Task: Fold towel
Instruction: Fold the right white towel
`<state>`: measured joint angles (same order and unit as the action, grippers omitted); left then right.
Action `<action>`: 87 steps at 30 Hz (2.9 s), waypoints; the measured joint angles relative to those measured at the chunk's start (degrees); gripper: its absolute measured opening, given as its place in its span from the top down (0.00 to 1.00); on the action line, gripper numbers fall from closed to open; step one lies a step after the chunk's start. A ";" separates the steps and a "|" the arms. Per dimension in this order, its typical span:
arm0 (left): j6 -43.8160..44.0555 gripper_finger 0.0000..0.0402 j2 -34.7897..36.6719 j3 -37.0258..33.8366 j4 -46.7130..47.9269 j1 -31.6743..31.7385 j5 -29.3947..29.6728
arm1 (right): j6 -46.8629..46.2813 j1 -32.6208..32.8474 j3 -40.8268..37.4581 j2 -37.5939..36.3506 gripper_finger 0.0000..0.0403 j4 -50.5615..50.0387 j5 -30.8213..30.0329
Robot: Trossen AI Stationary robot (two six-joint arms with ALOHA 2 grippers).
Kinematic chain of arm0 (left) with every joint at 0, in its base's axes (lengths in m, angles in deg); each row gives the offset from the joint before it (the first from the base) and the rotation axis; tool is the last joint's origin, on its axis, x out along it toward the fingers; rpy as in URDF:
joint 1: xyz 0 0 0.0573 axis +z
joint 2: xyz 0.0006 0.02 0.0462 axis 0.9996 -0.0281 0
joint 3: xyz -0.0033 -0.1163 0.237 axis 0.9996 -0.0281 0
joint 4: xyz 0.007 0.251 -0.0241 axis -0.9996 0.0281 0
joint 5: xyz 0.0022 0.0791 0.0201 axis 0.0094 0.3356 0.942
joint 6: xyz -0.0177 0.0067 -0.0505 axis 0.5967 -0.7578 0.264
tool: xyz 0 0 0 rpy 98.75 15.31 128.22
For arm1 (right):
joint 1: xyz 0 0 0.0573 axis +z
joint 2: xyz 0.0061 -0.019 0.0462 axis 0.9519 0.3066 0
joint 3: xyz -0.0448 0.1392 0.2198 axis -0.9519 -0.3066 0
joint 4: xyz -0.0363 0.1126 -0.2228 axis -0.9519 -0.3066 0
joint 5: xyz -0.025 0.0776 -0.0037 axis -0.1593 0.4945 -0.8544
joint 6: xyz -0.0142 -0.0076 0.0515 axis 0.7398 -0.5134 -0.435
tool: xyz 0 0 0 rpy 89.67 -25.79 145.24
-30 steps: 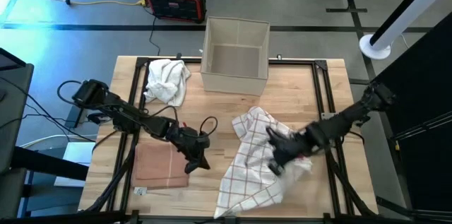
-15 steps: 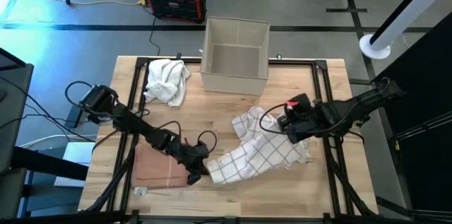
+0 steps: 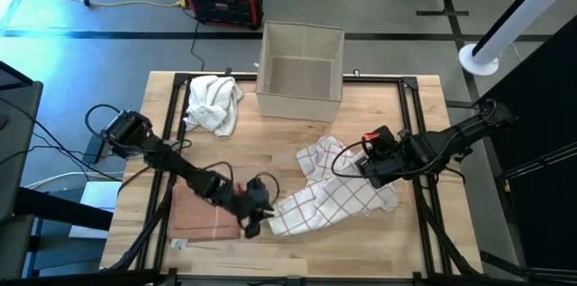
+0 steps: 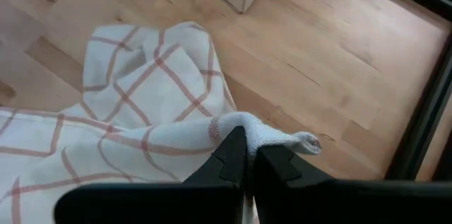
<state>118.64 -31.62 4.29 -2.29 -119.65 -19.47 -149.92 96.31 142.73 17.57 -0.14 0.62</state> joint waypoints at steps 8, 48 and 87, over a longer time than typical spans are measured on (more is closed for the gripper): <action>2.42 0.74 -1.58 3.02 9.66 -0.99 3.54 | 0.28 0.00 -0.03 0.00 1.00 -0.15 -2.57; 16.48 1.00 15.52 10.65 43.85 2.41 -2.58 | 22.58 15.59 5.49 -0.15 1.00 9.50 32.85; 22.86 1.00 2.09 -0.58 16.75 2.68 -19.96 | -2.76 25.68 -30.73 3.66 0.98 50.61 27.52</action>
<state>141.50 -29.53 3.71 14.45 -116.97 -39.42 -152.68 121.99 112.00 21.23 50.47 28.14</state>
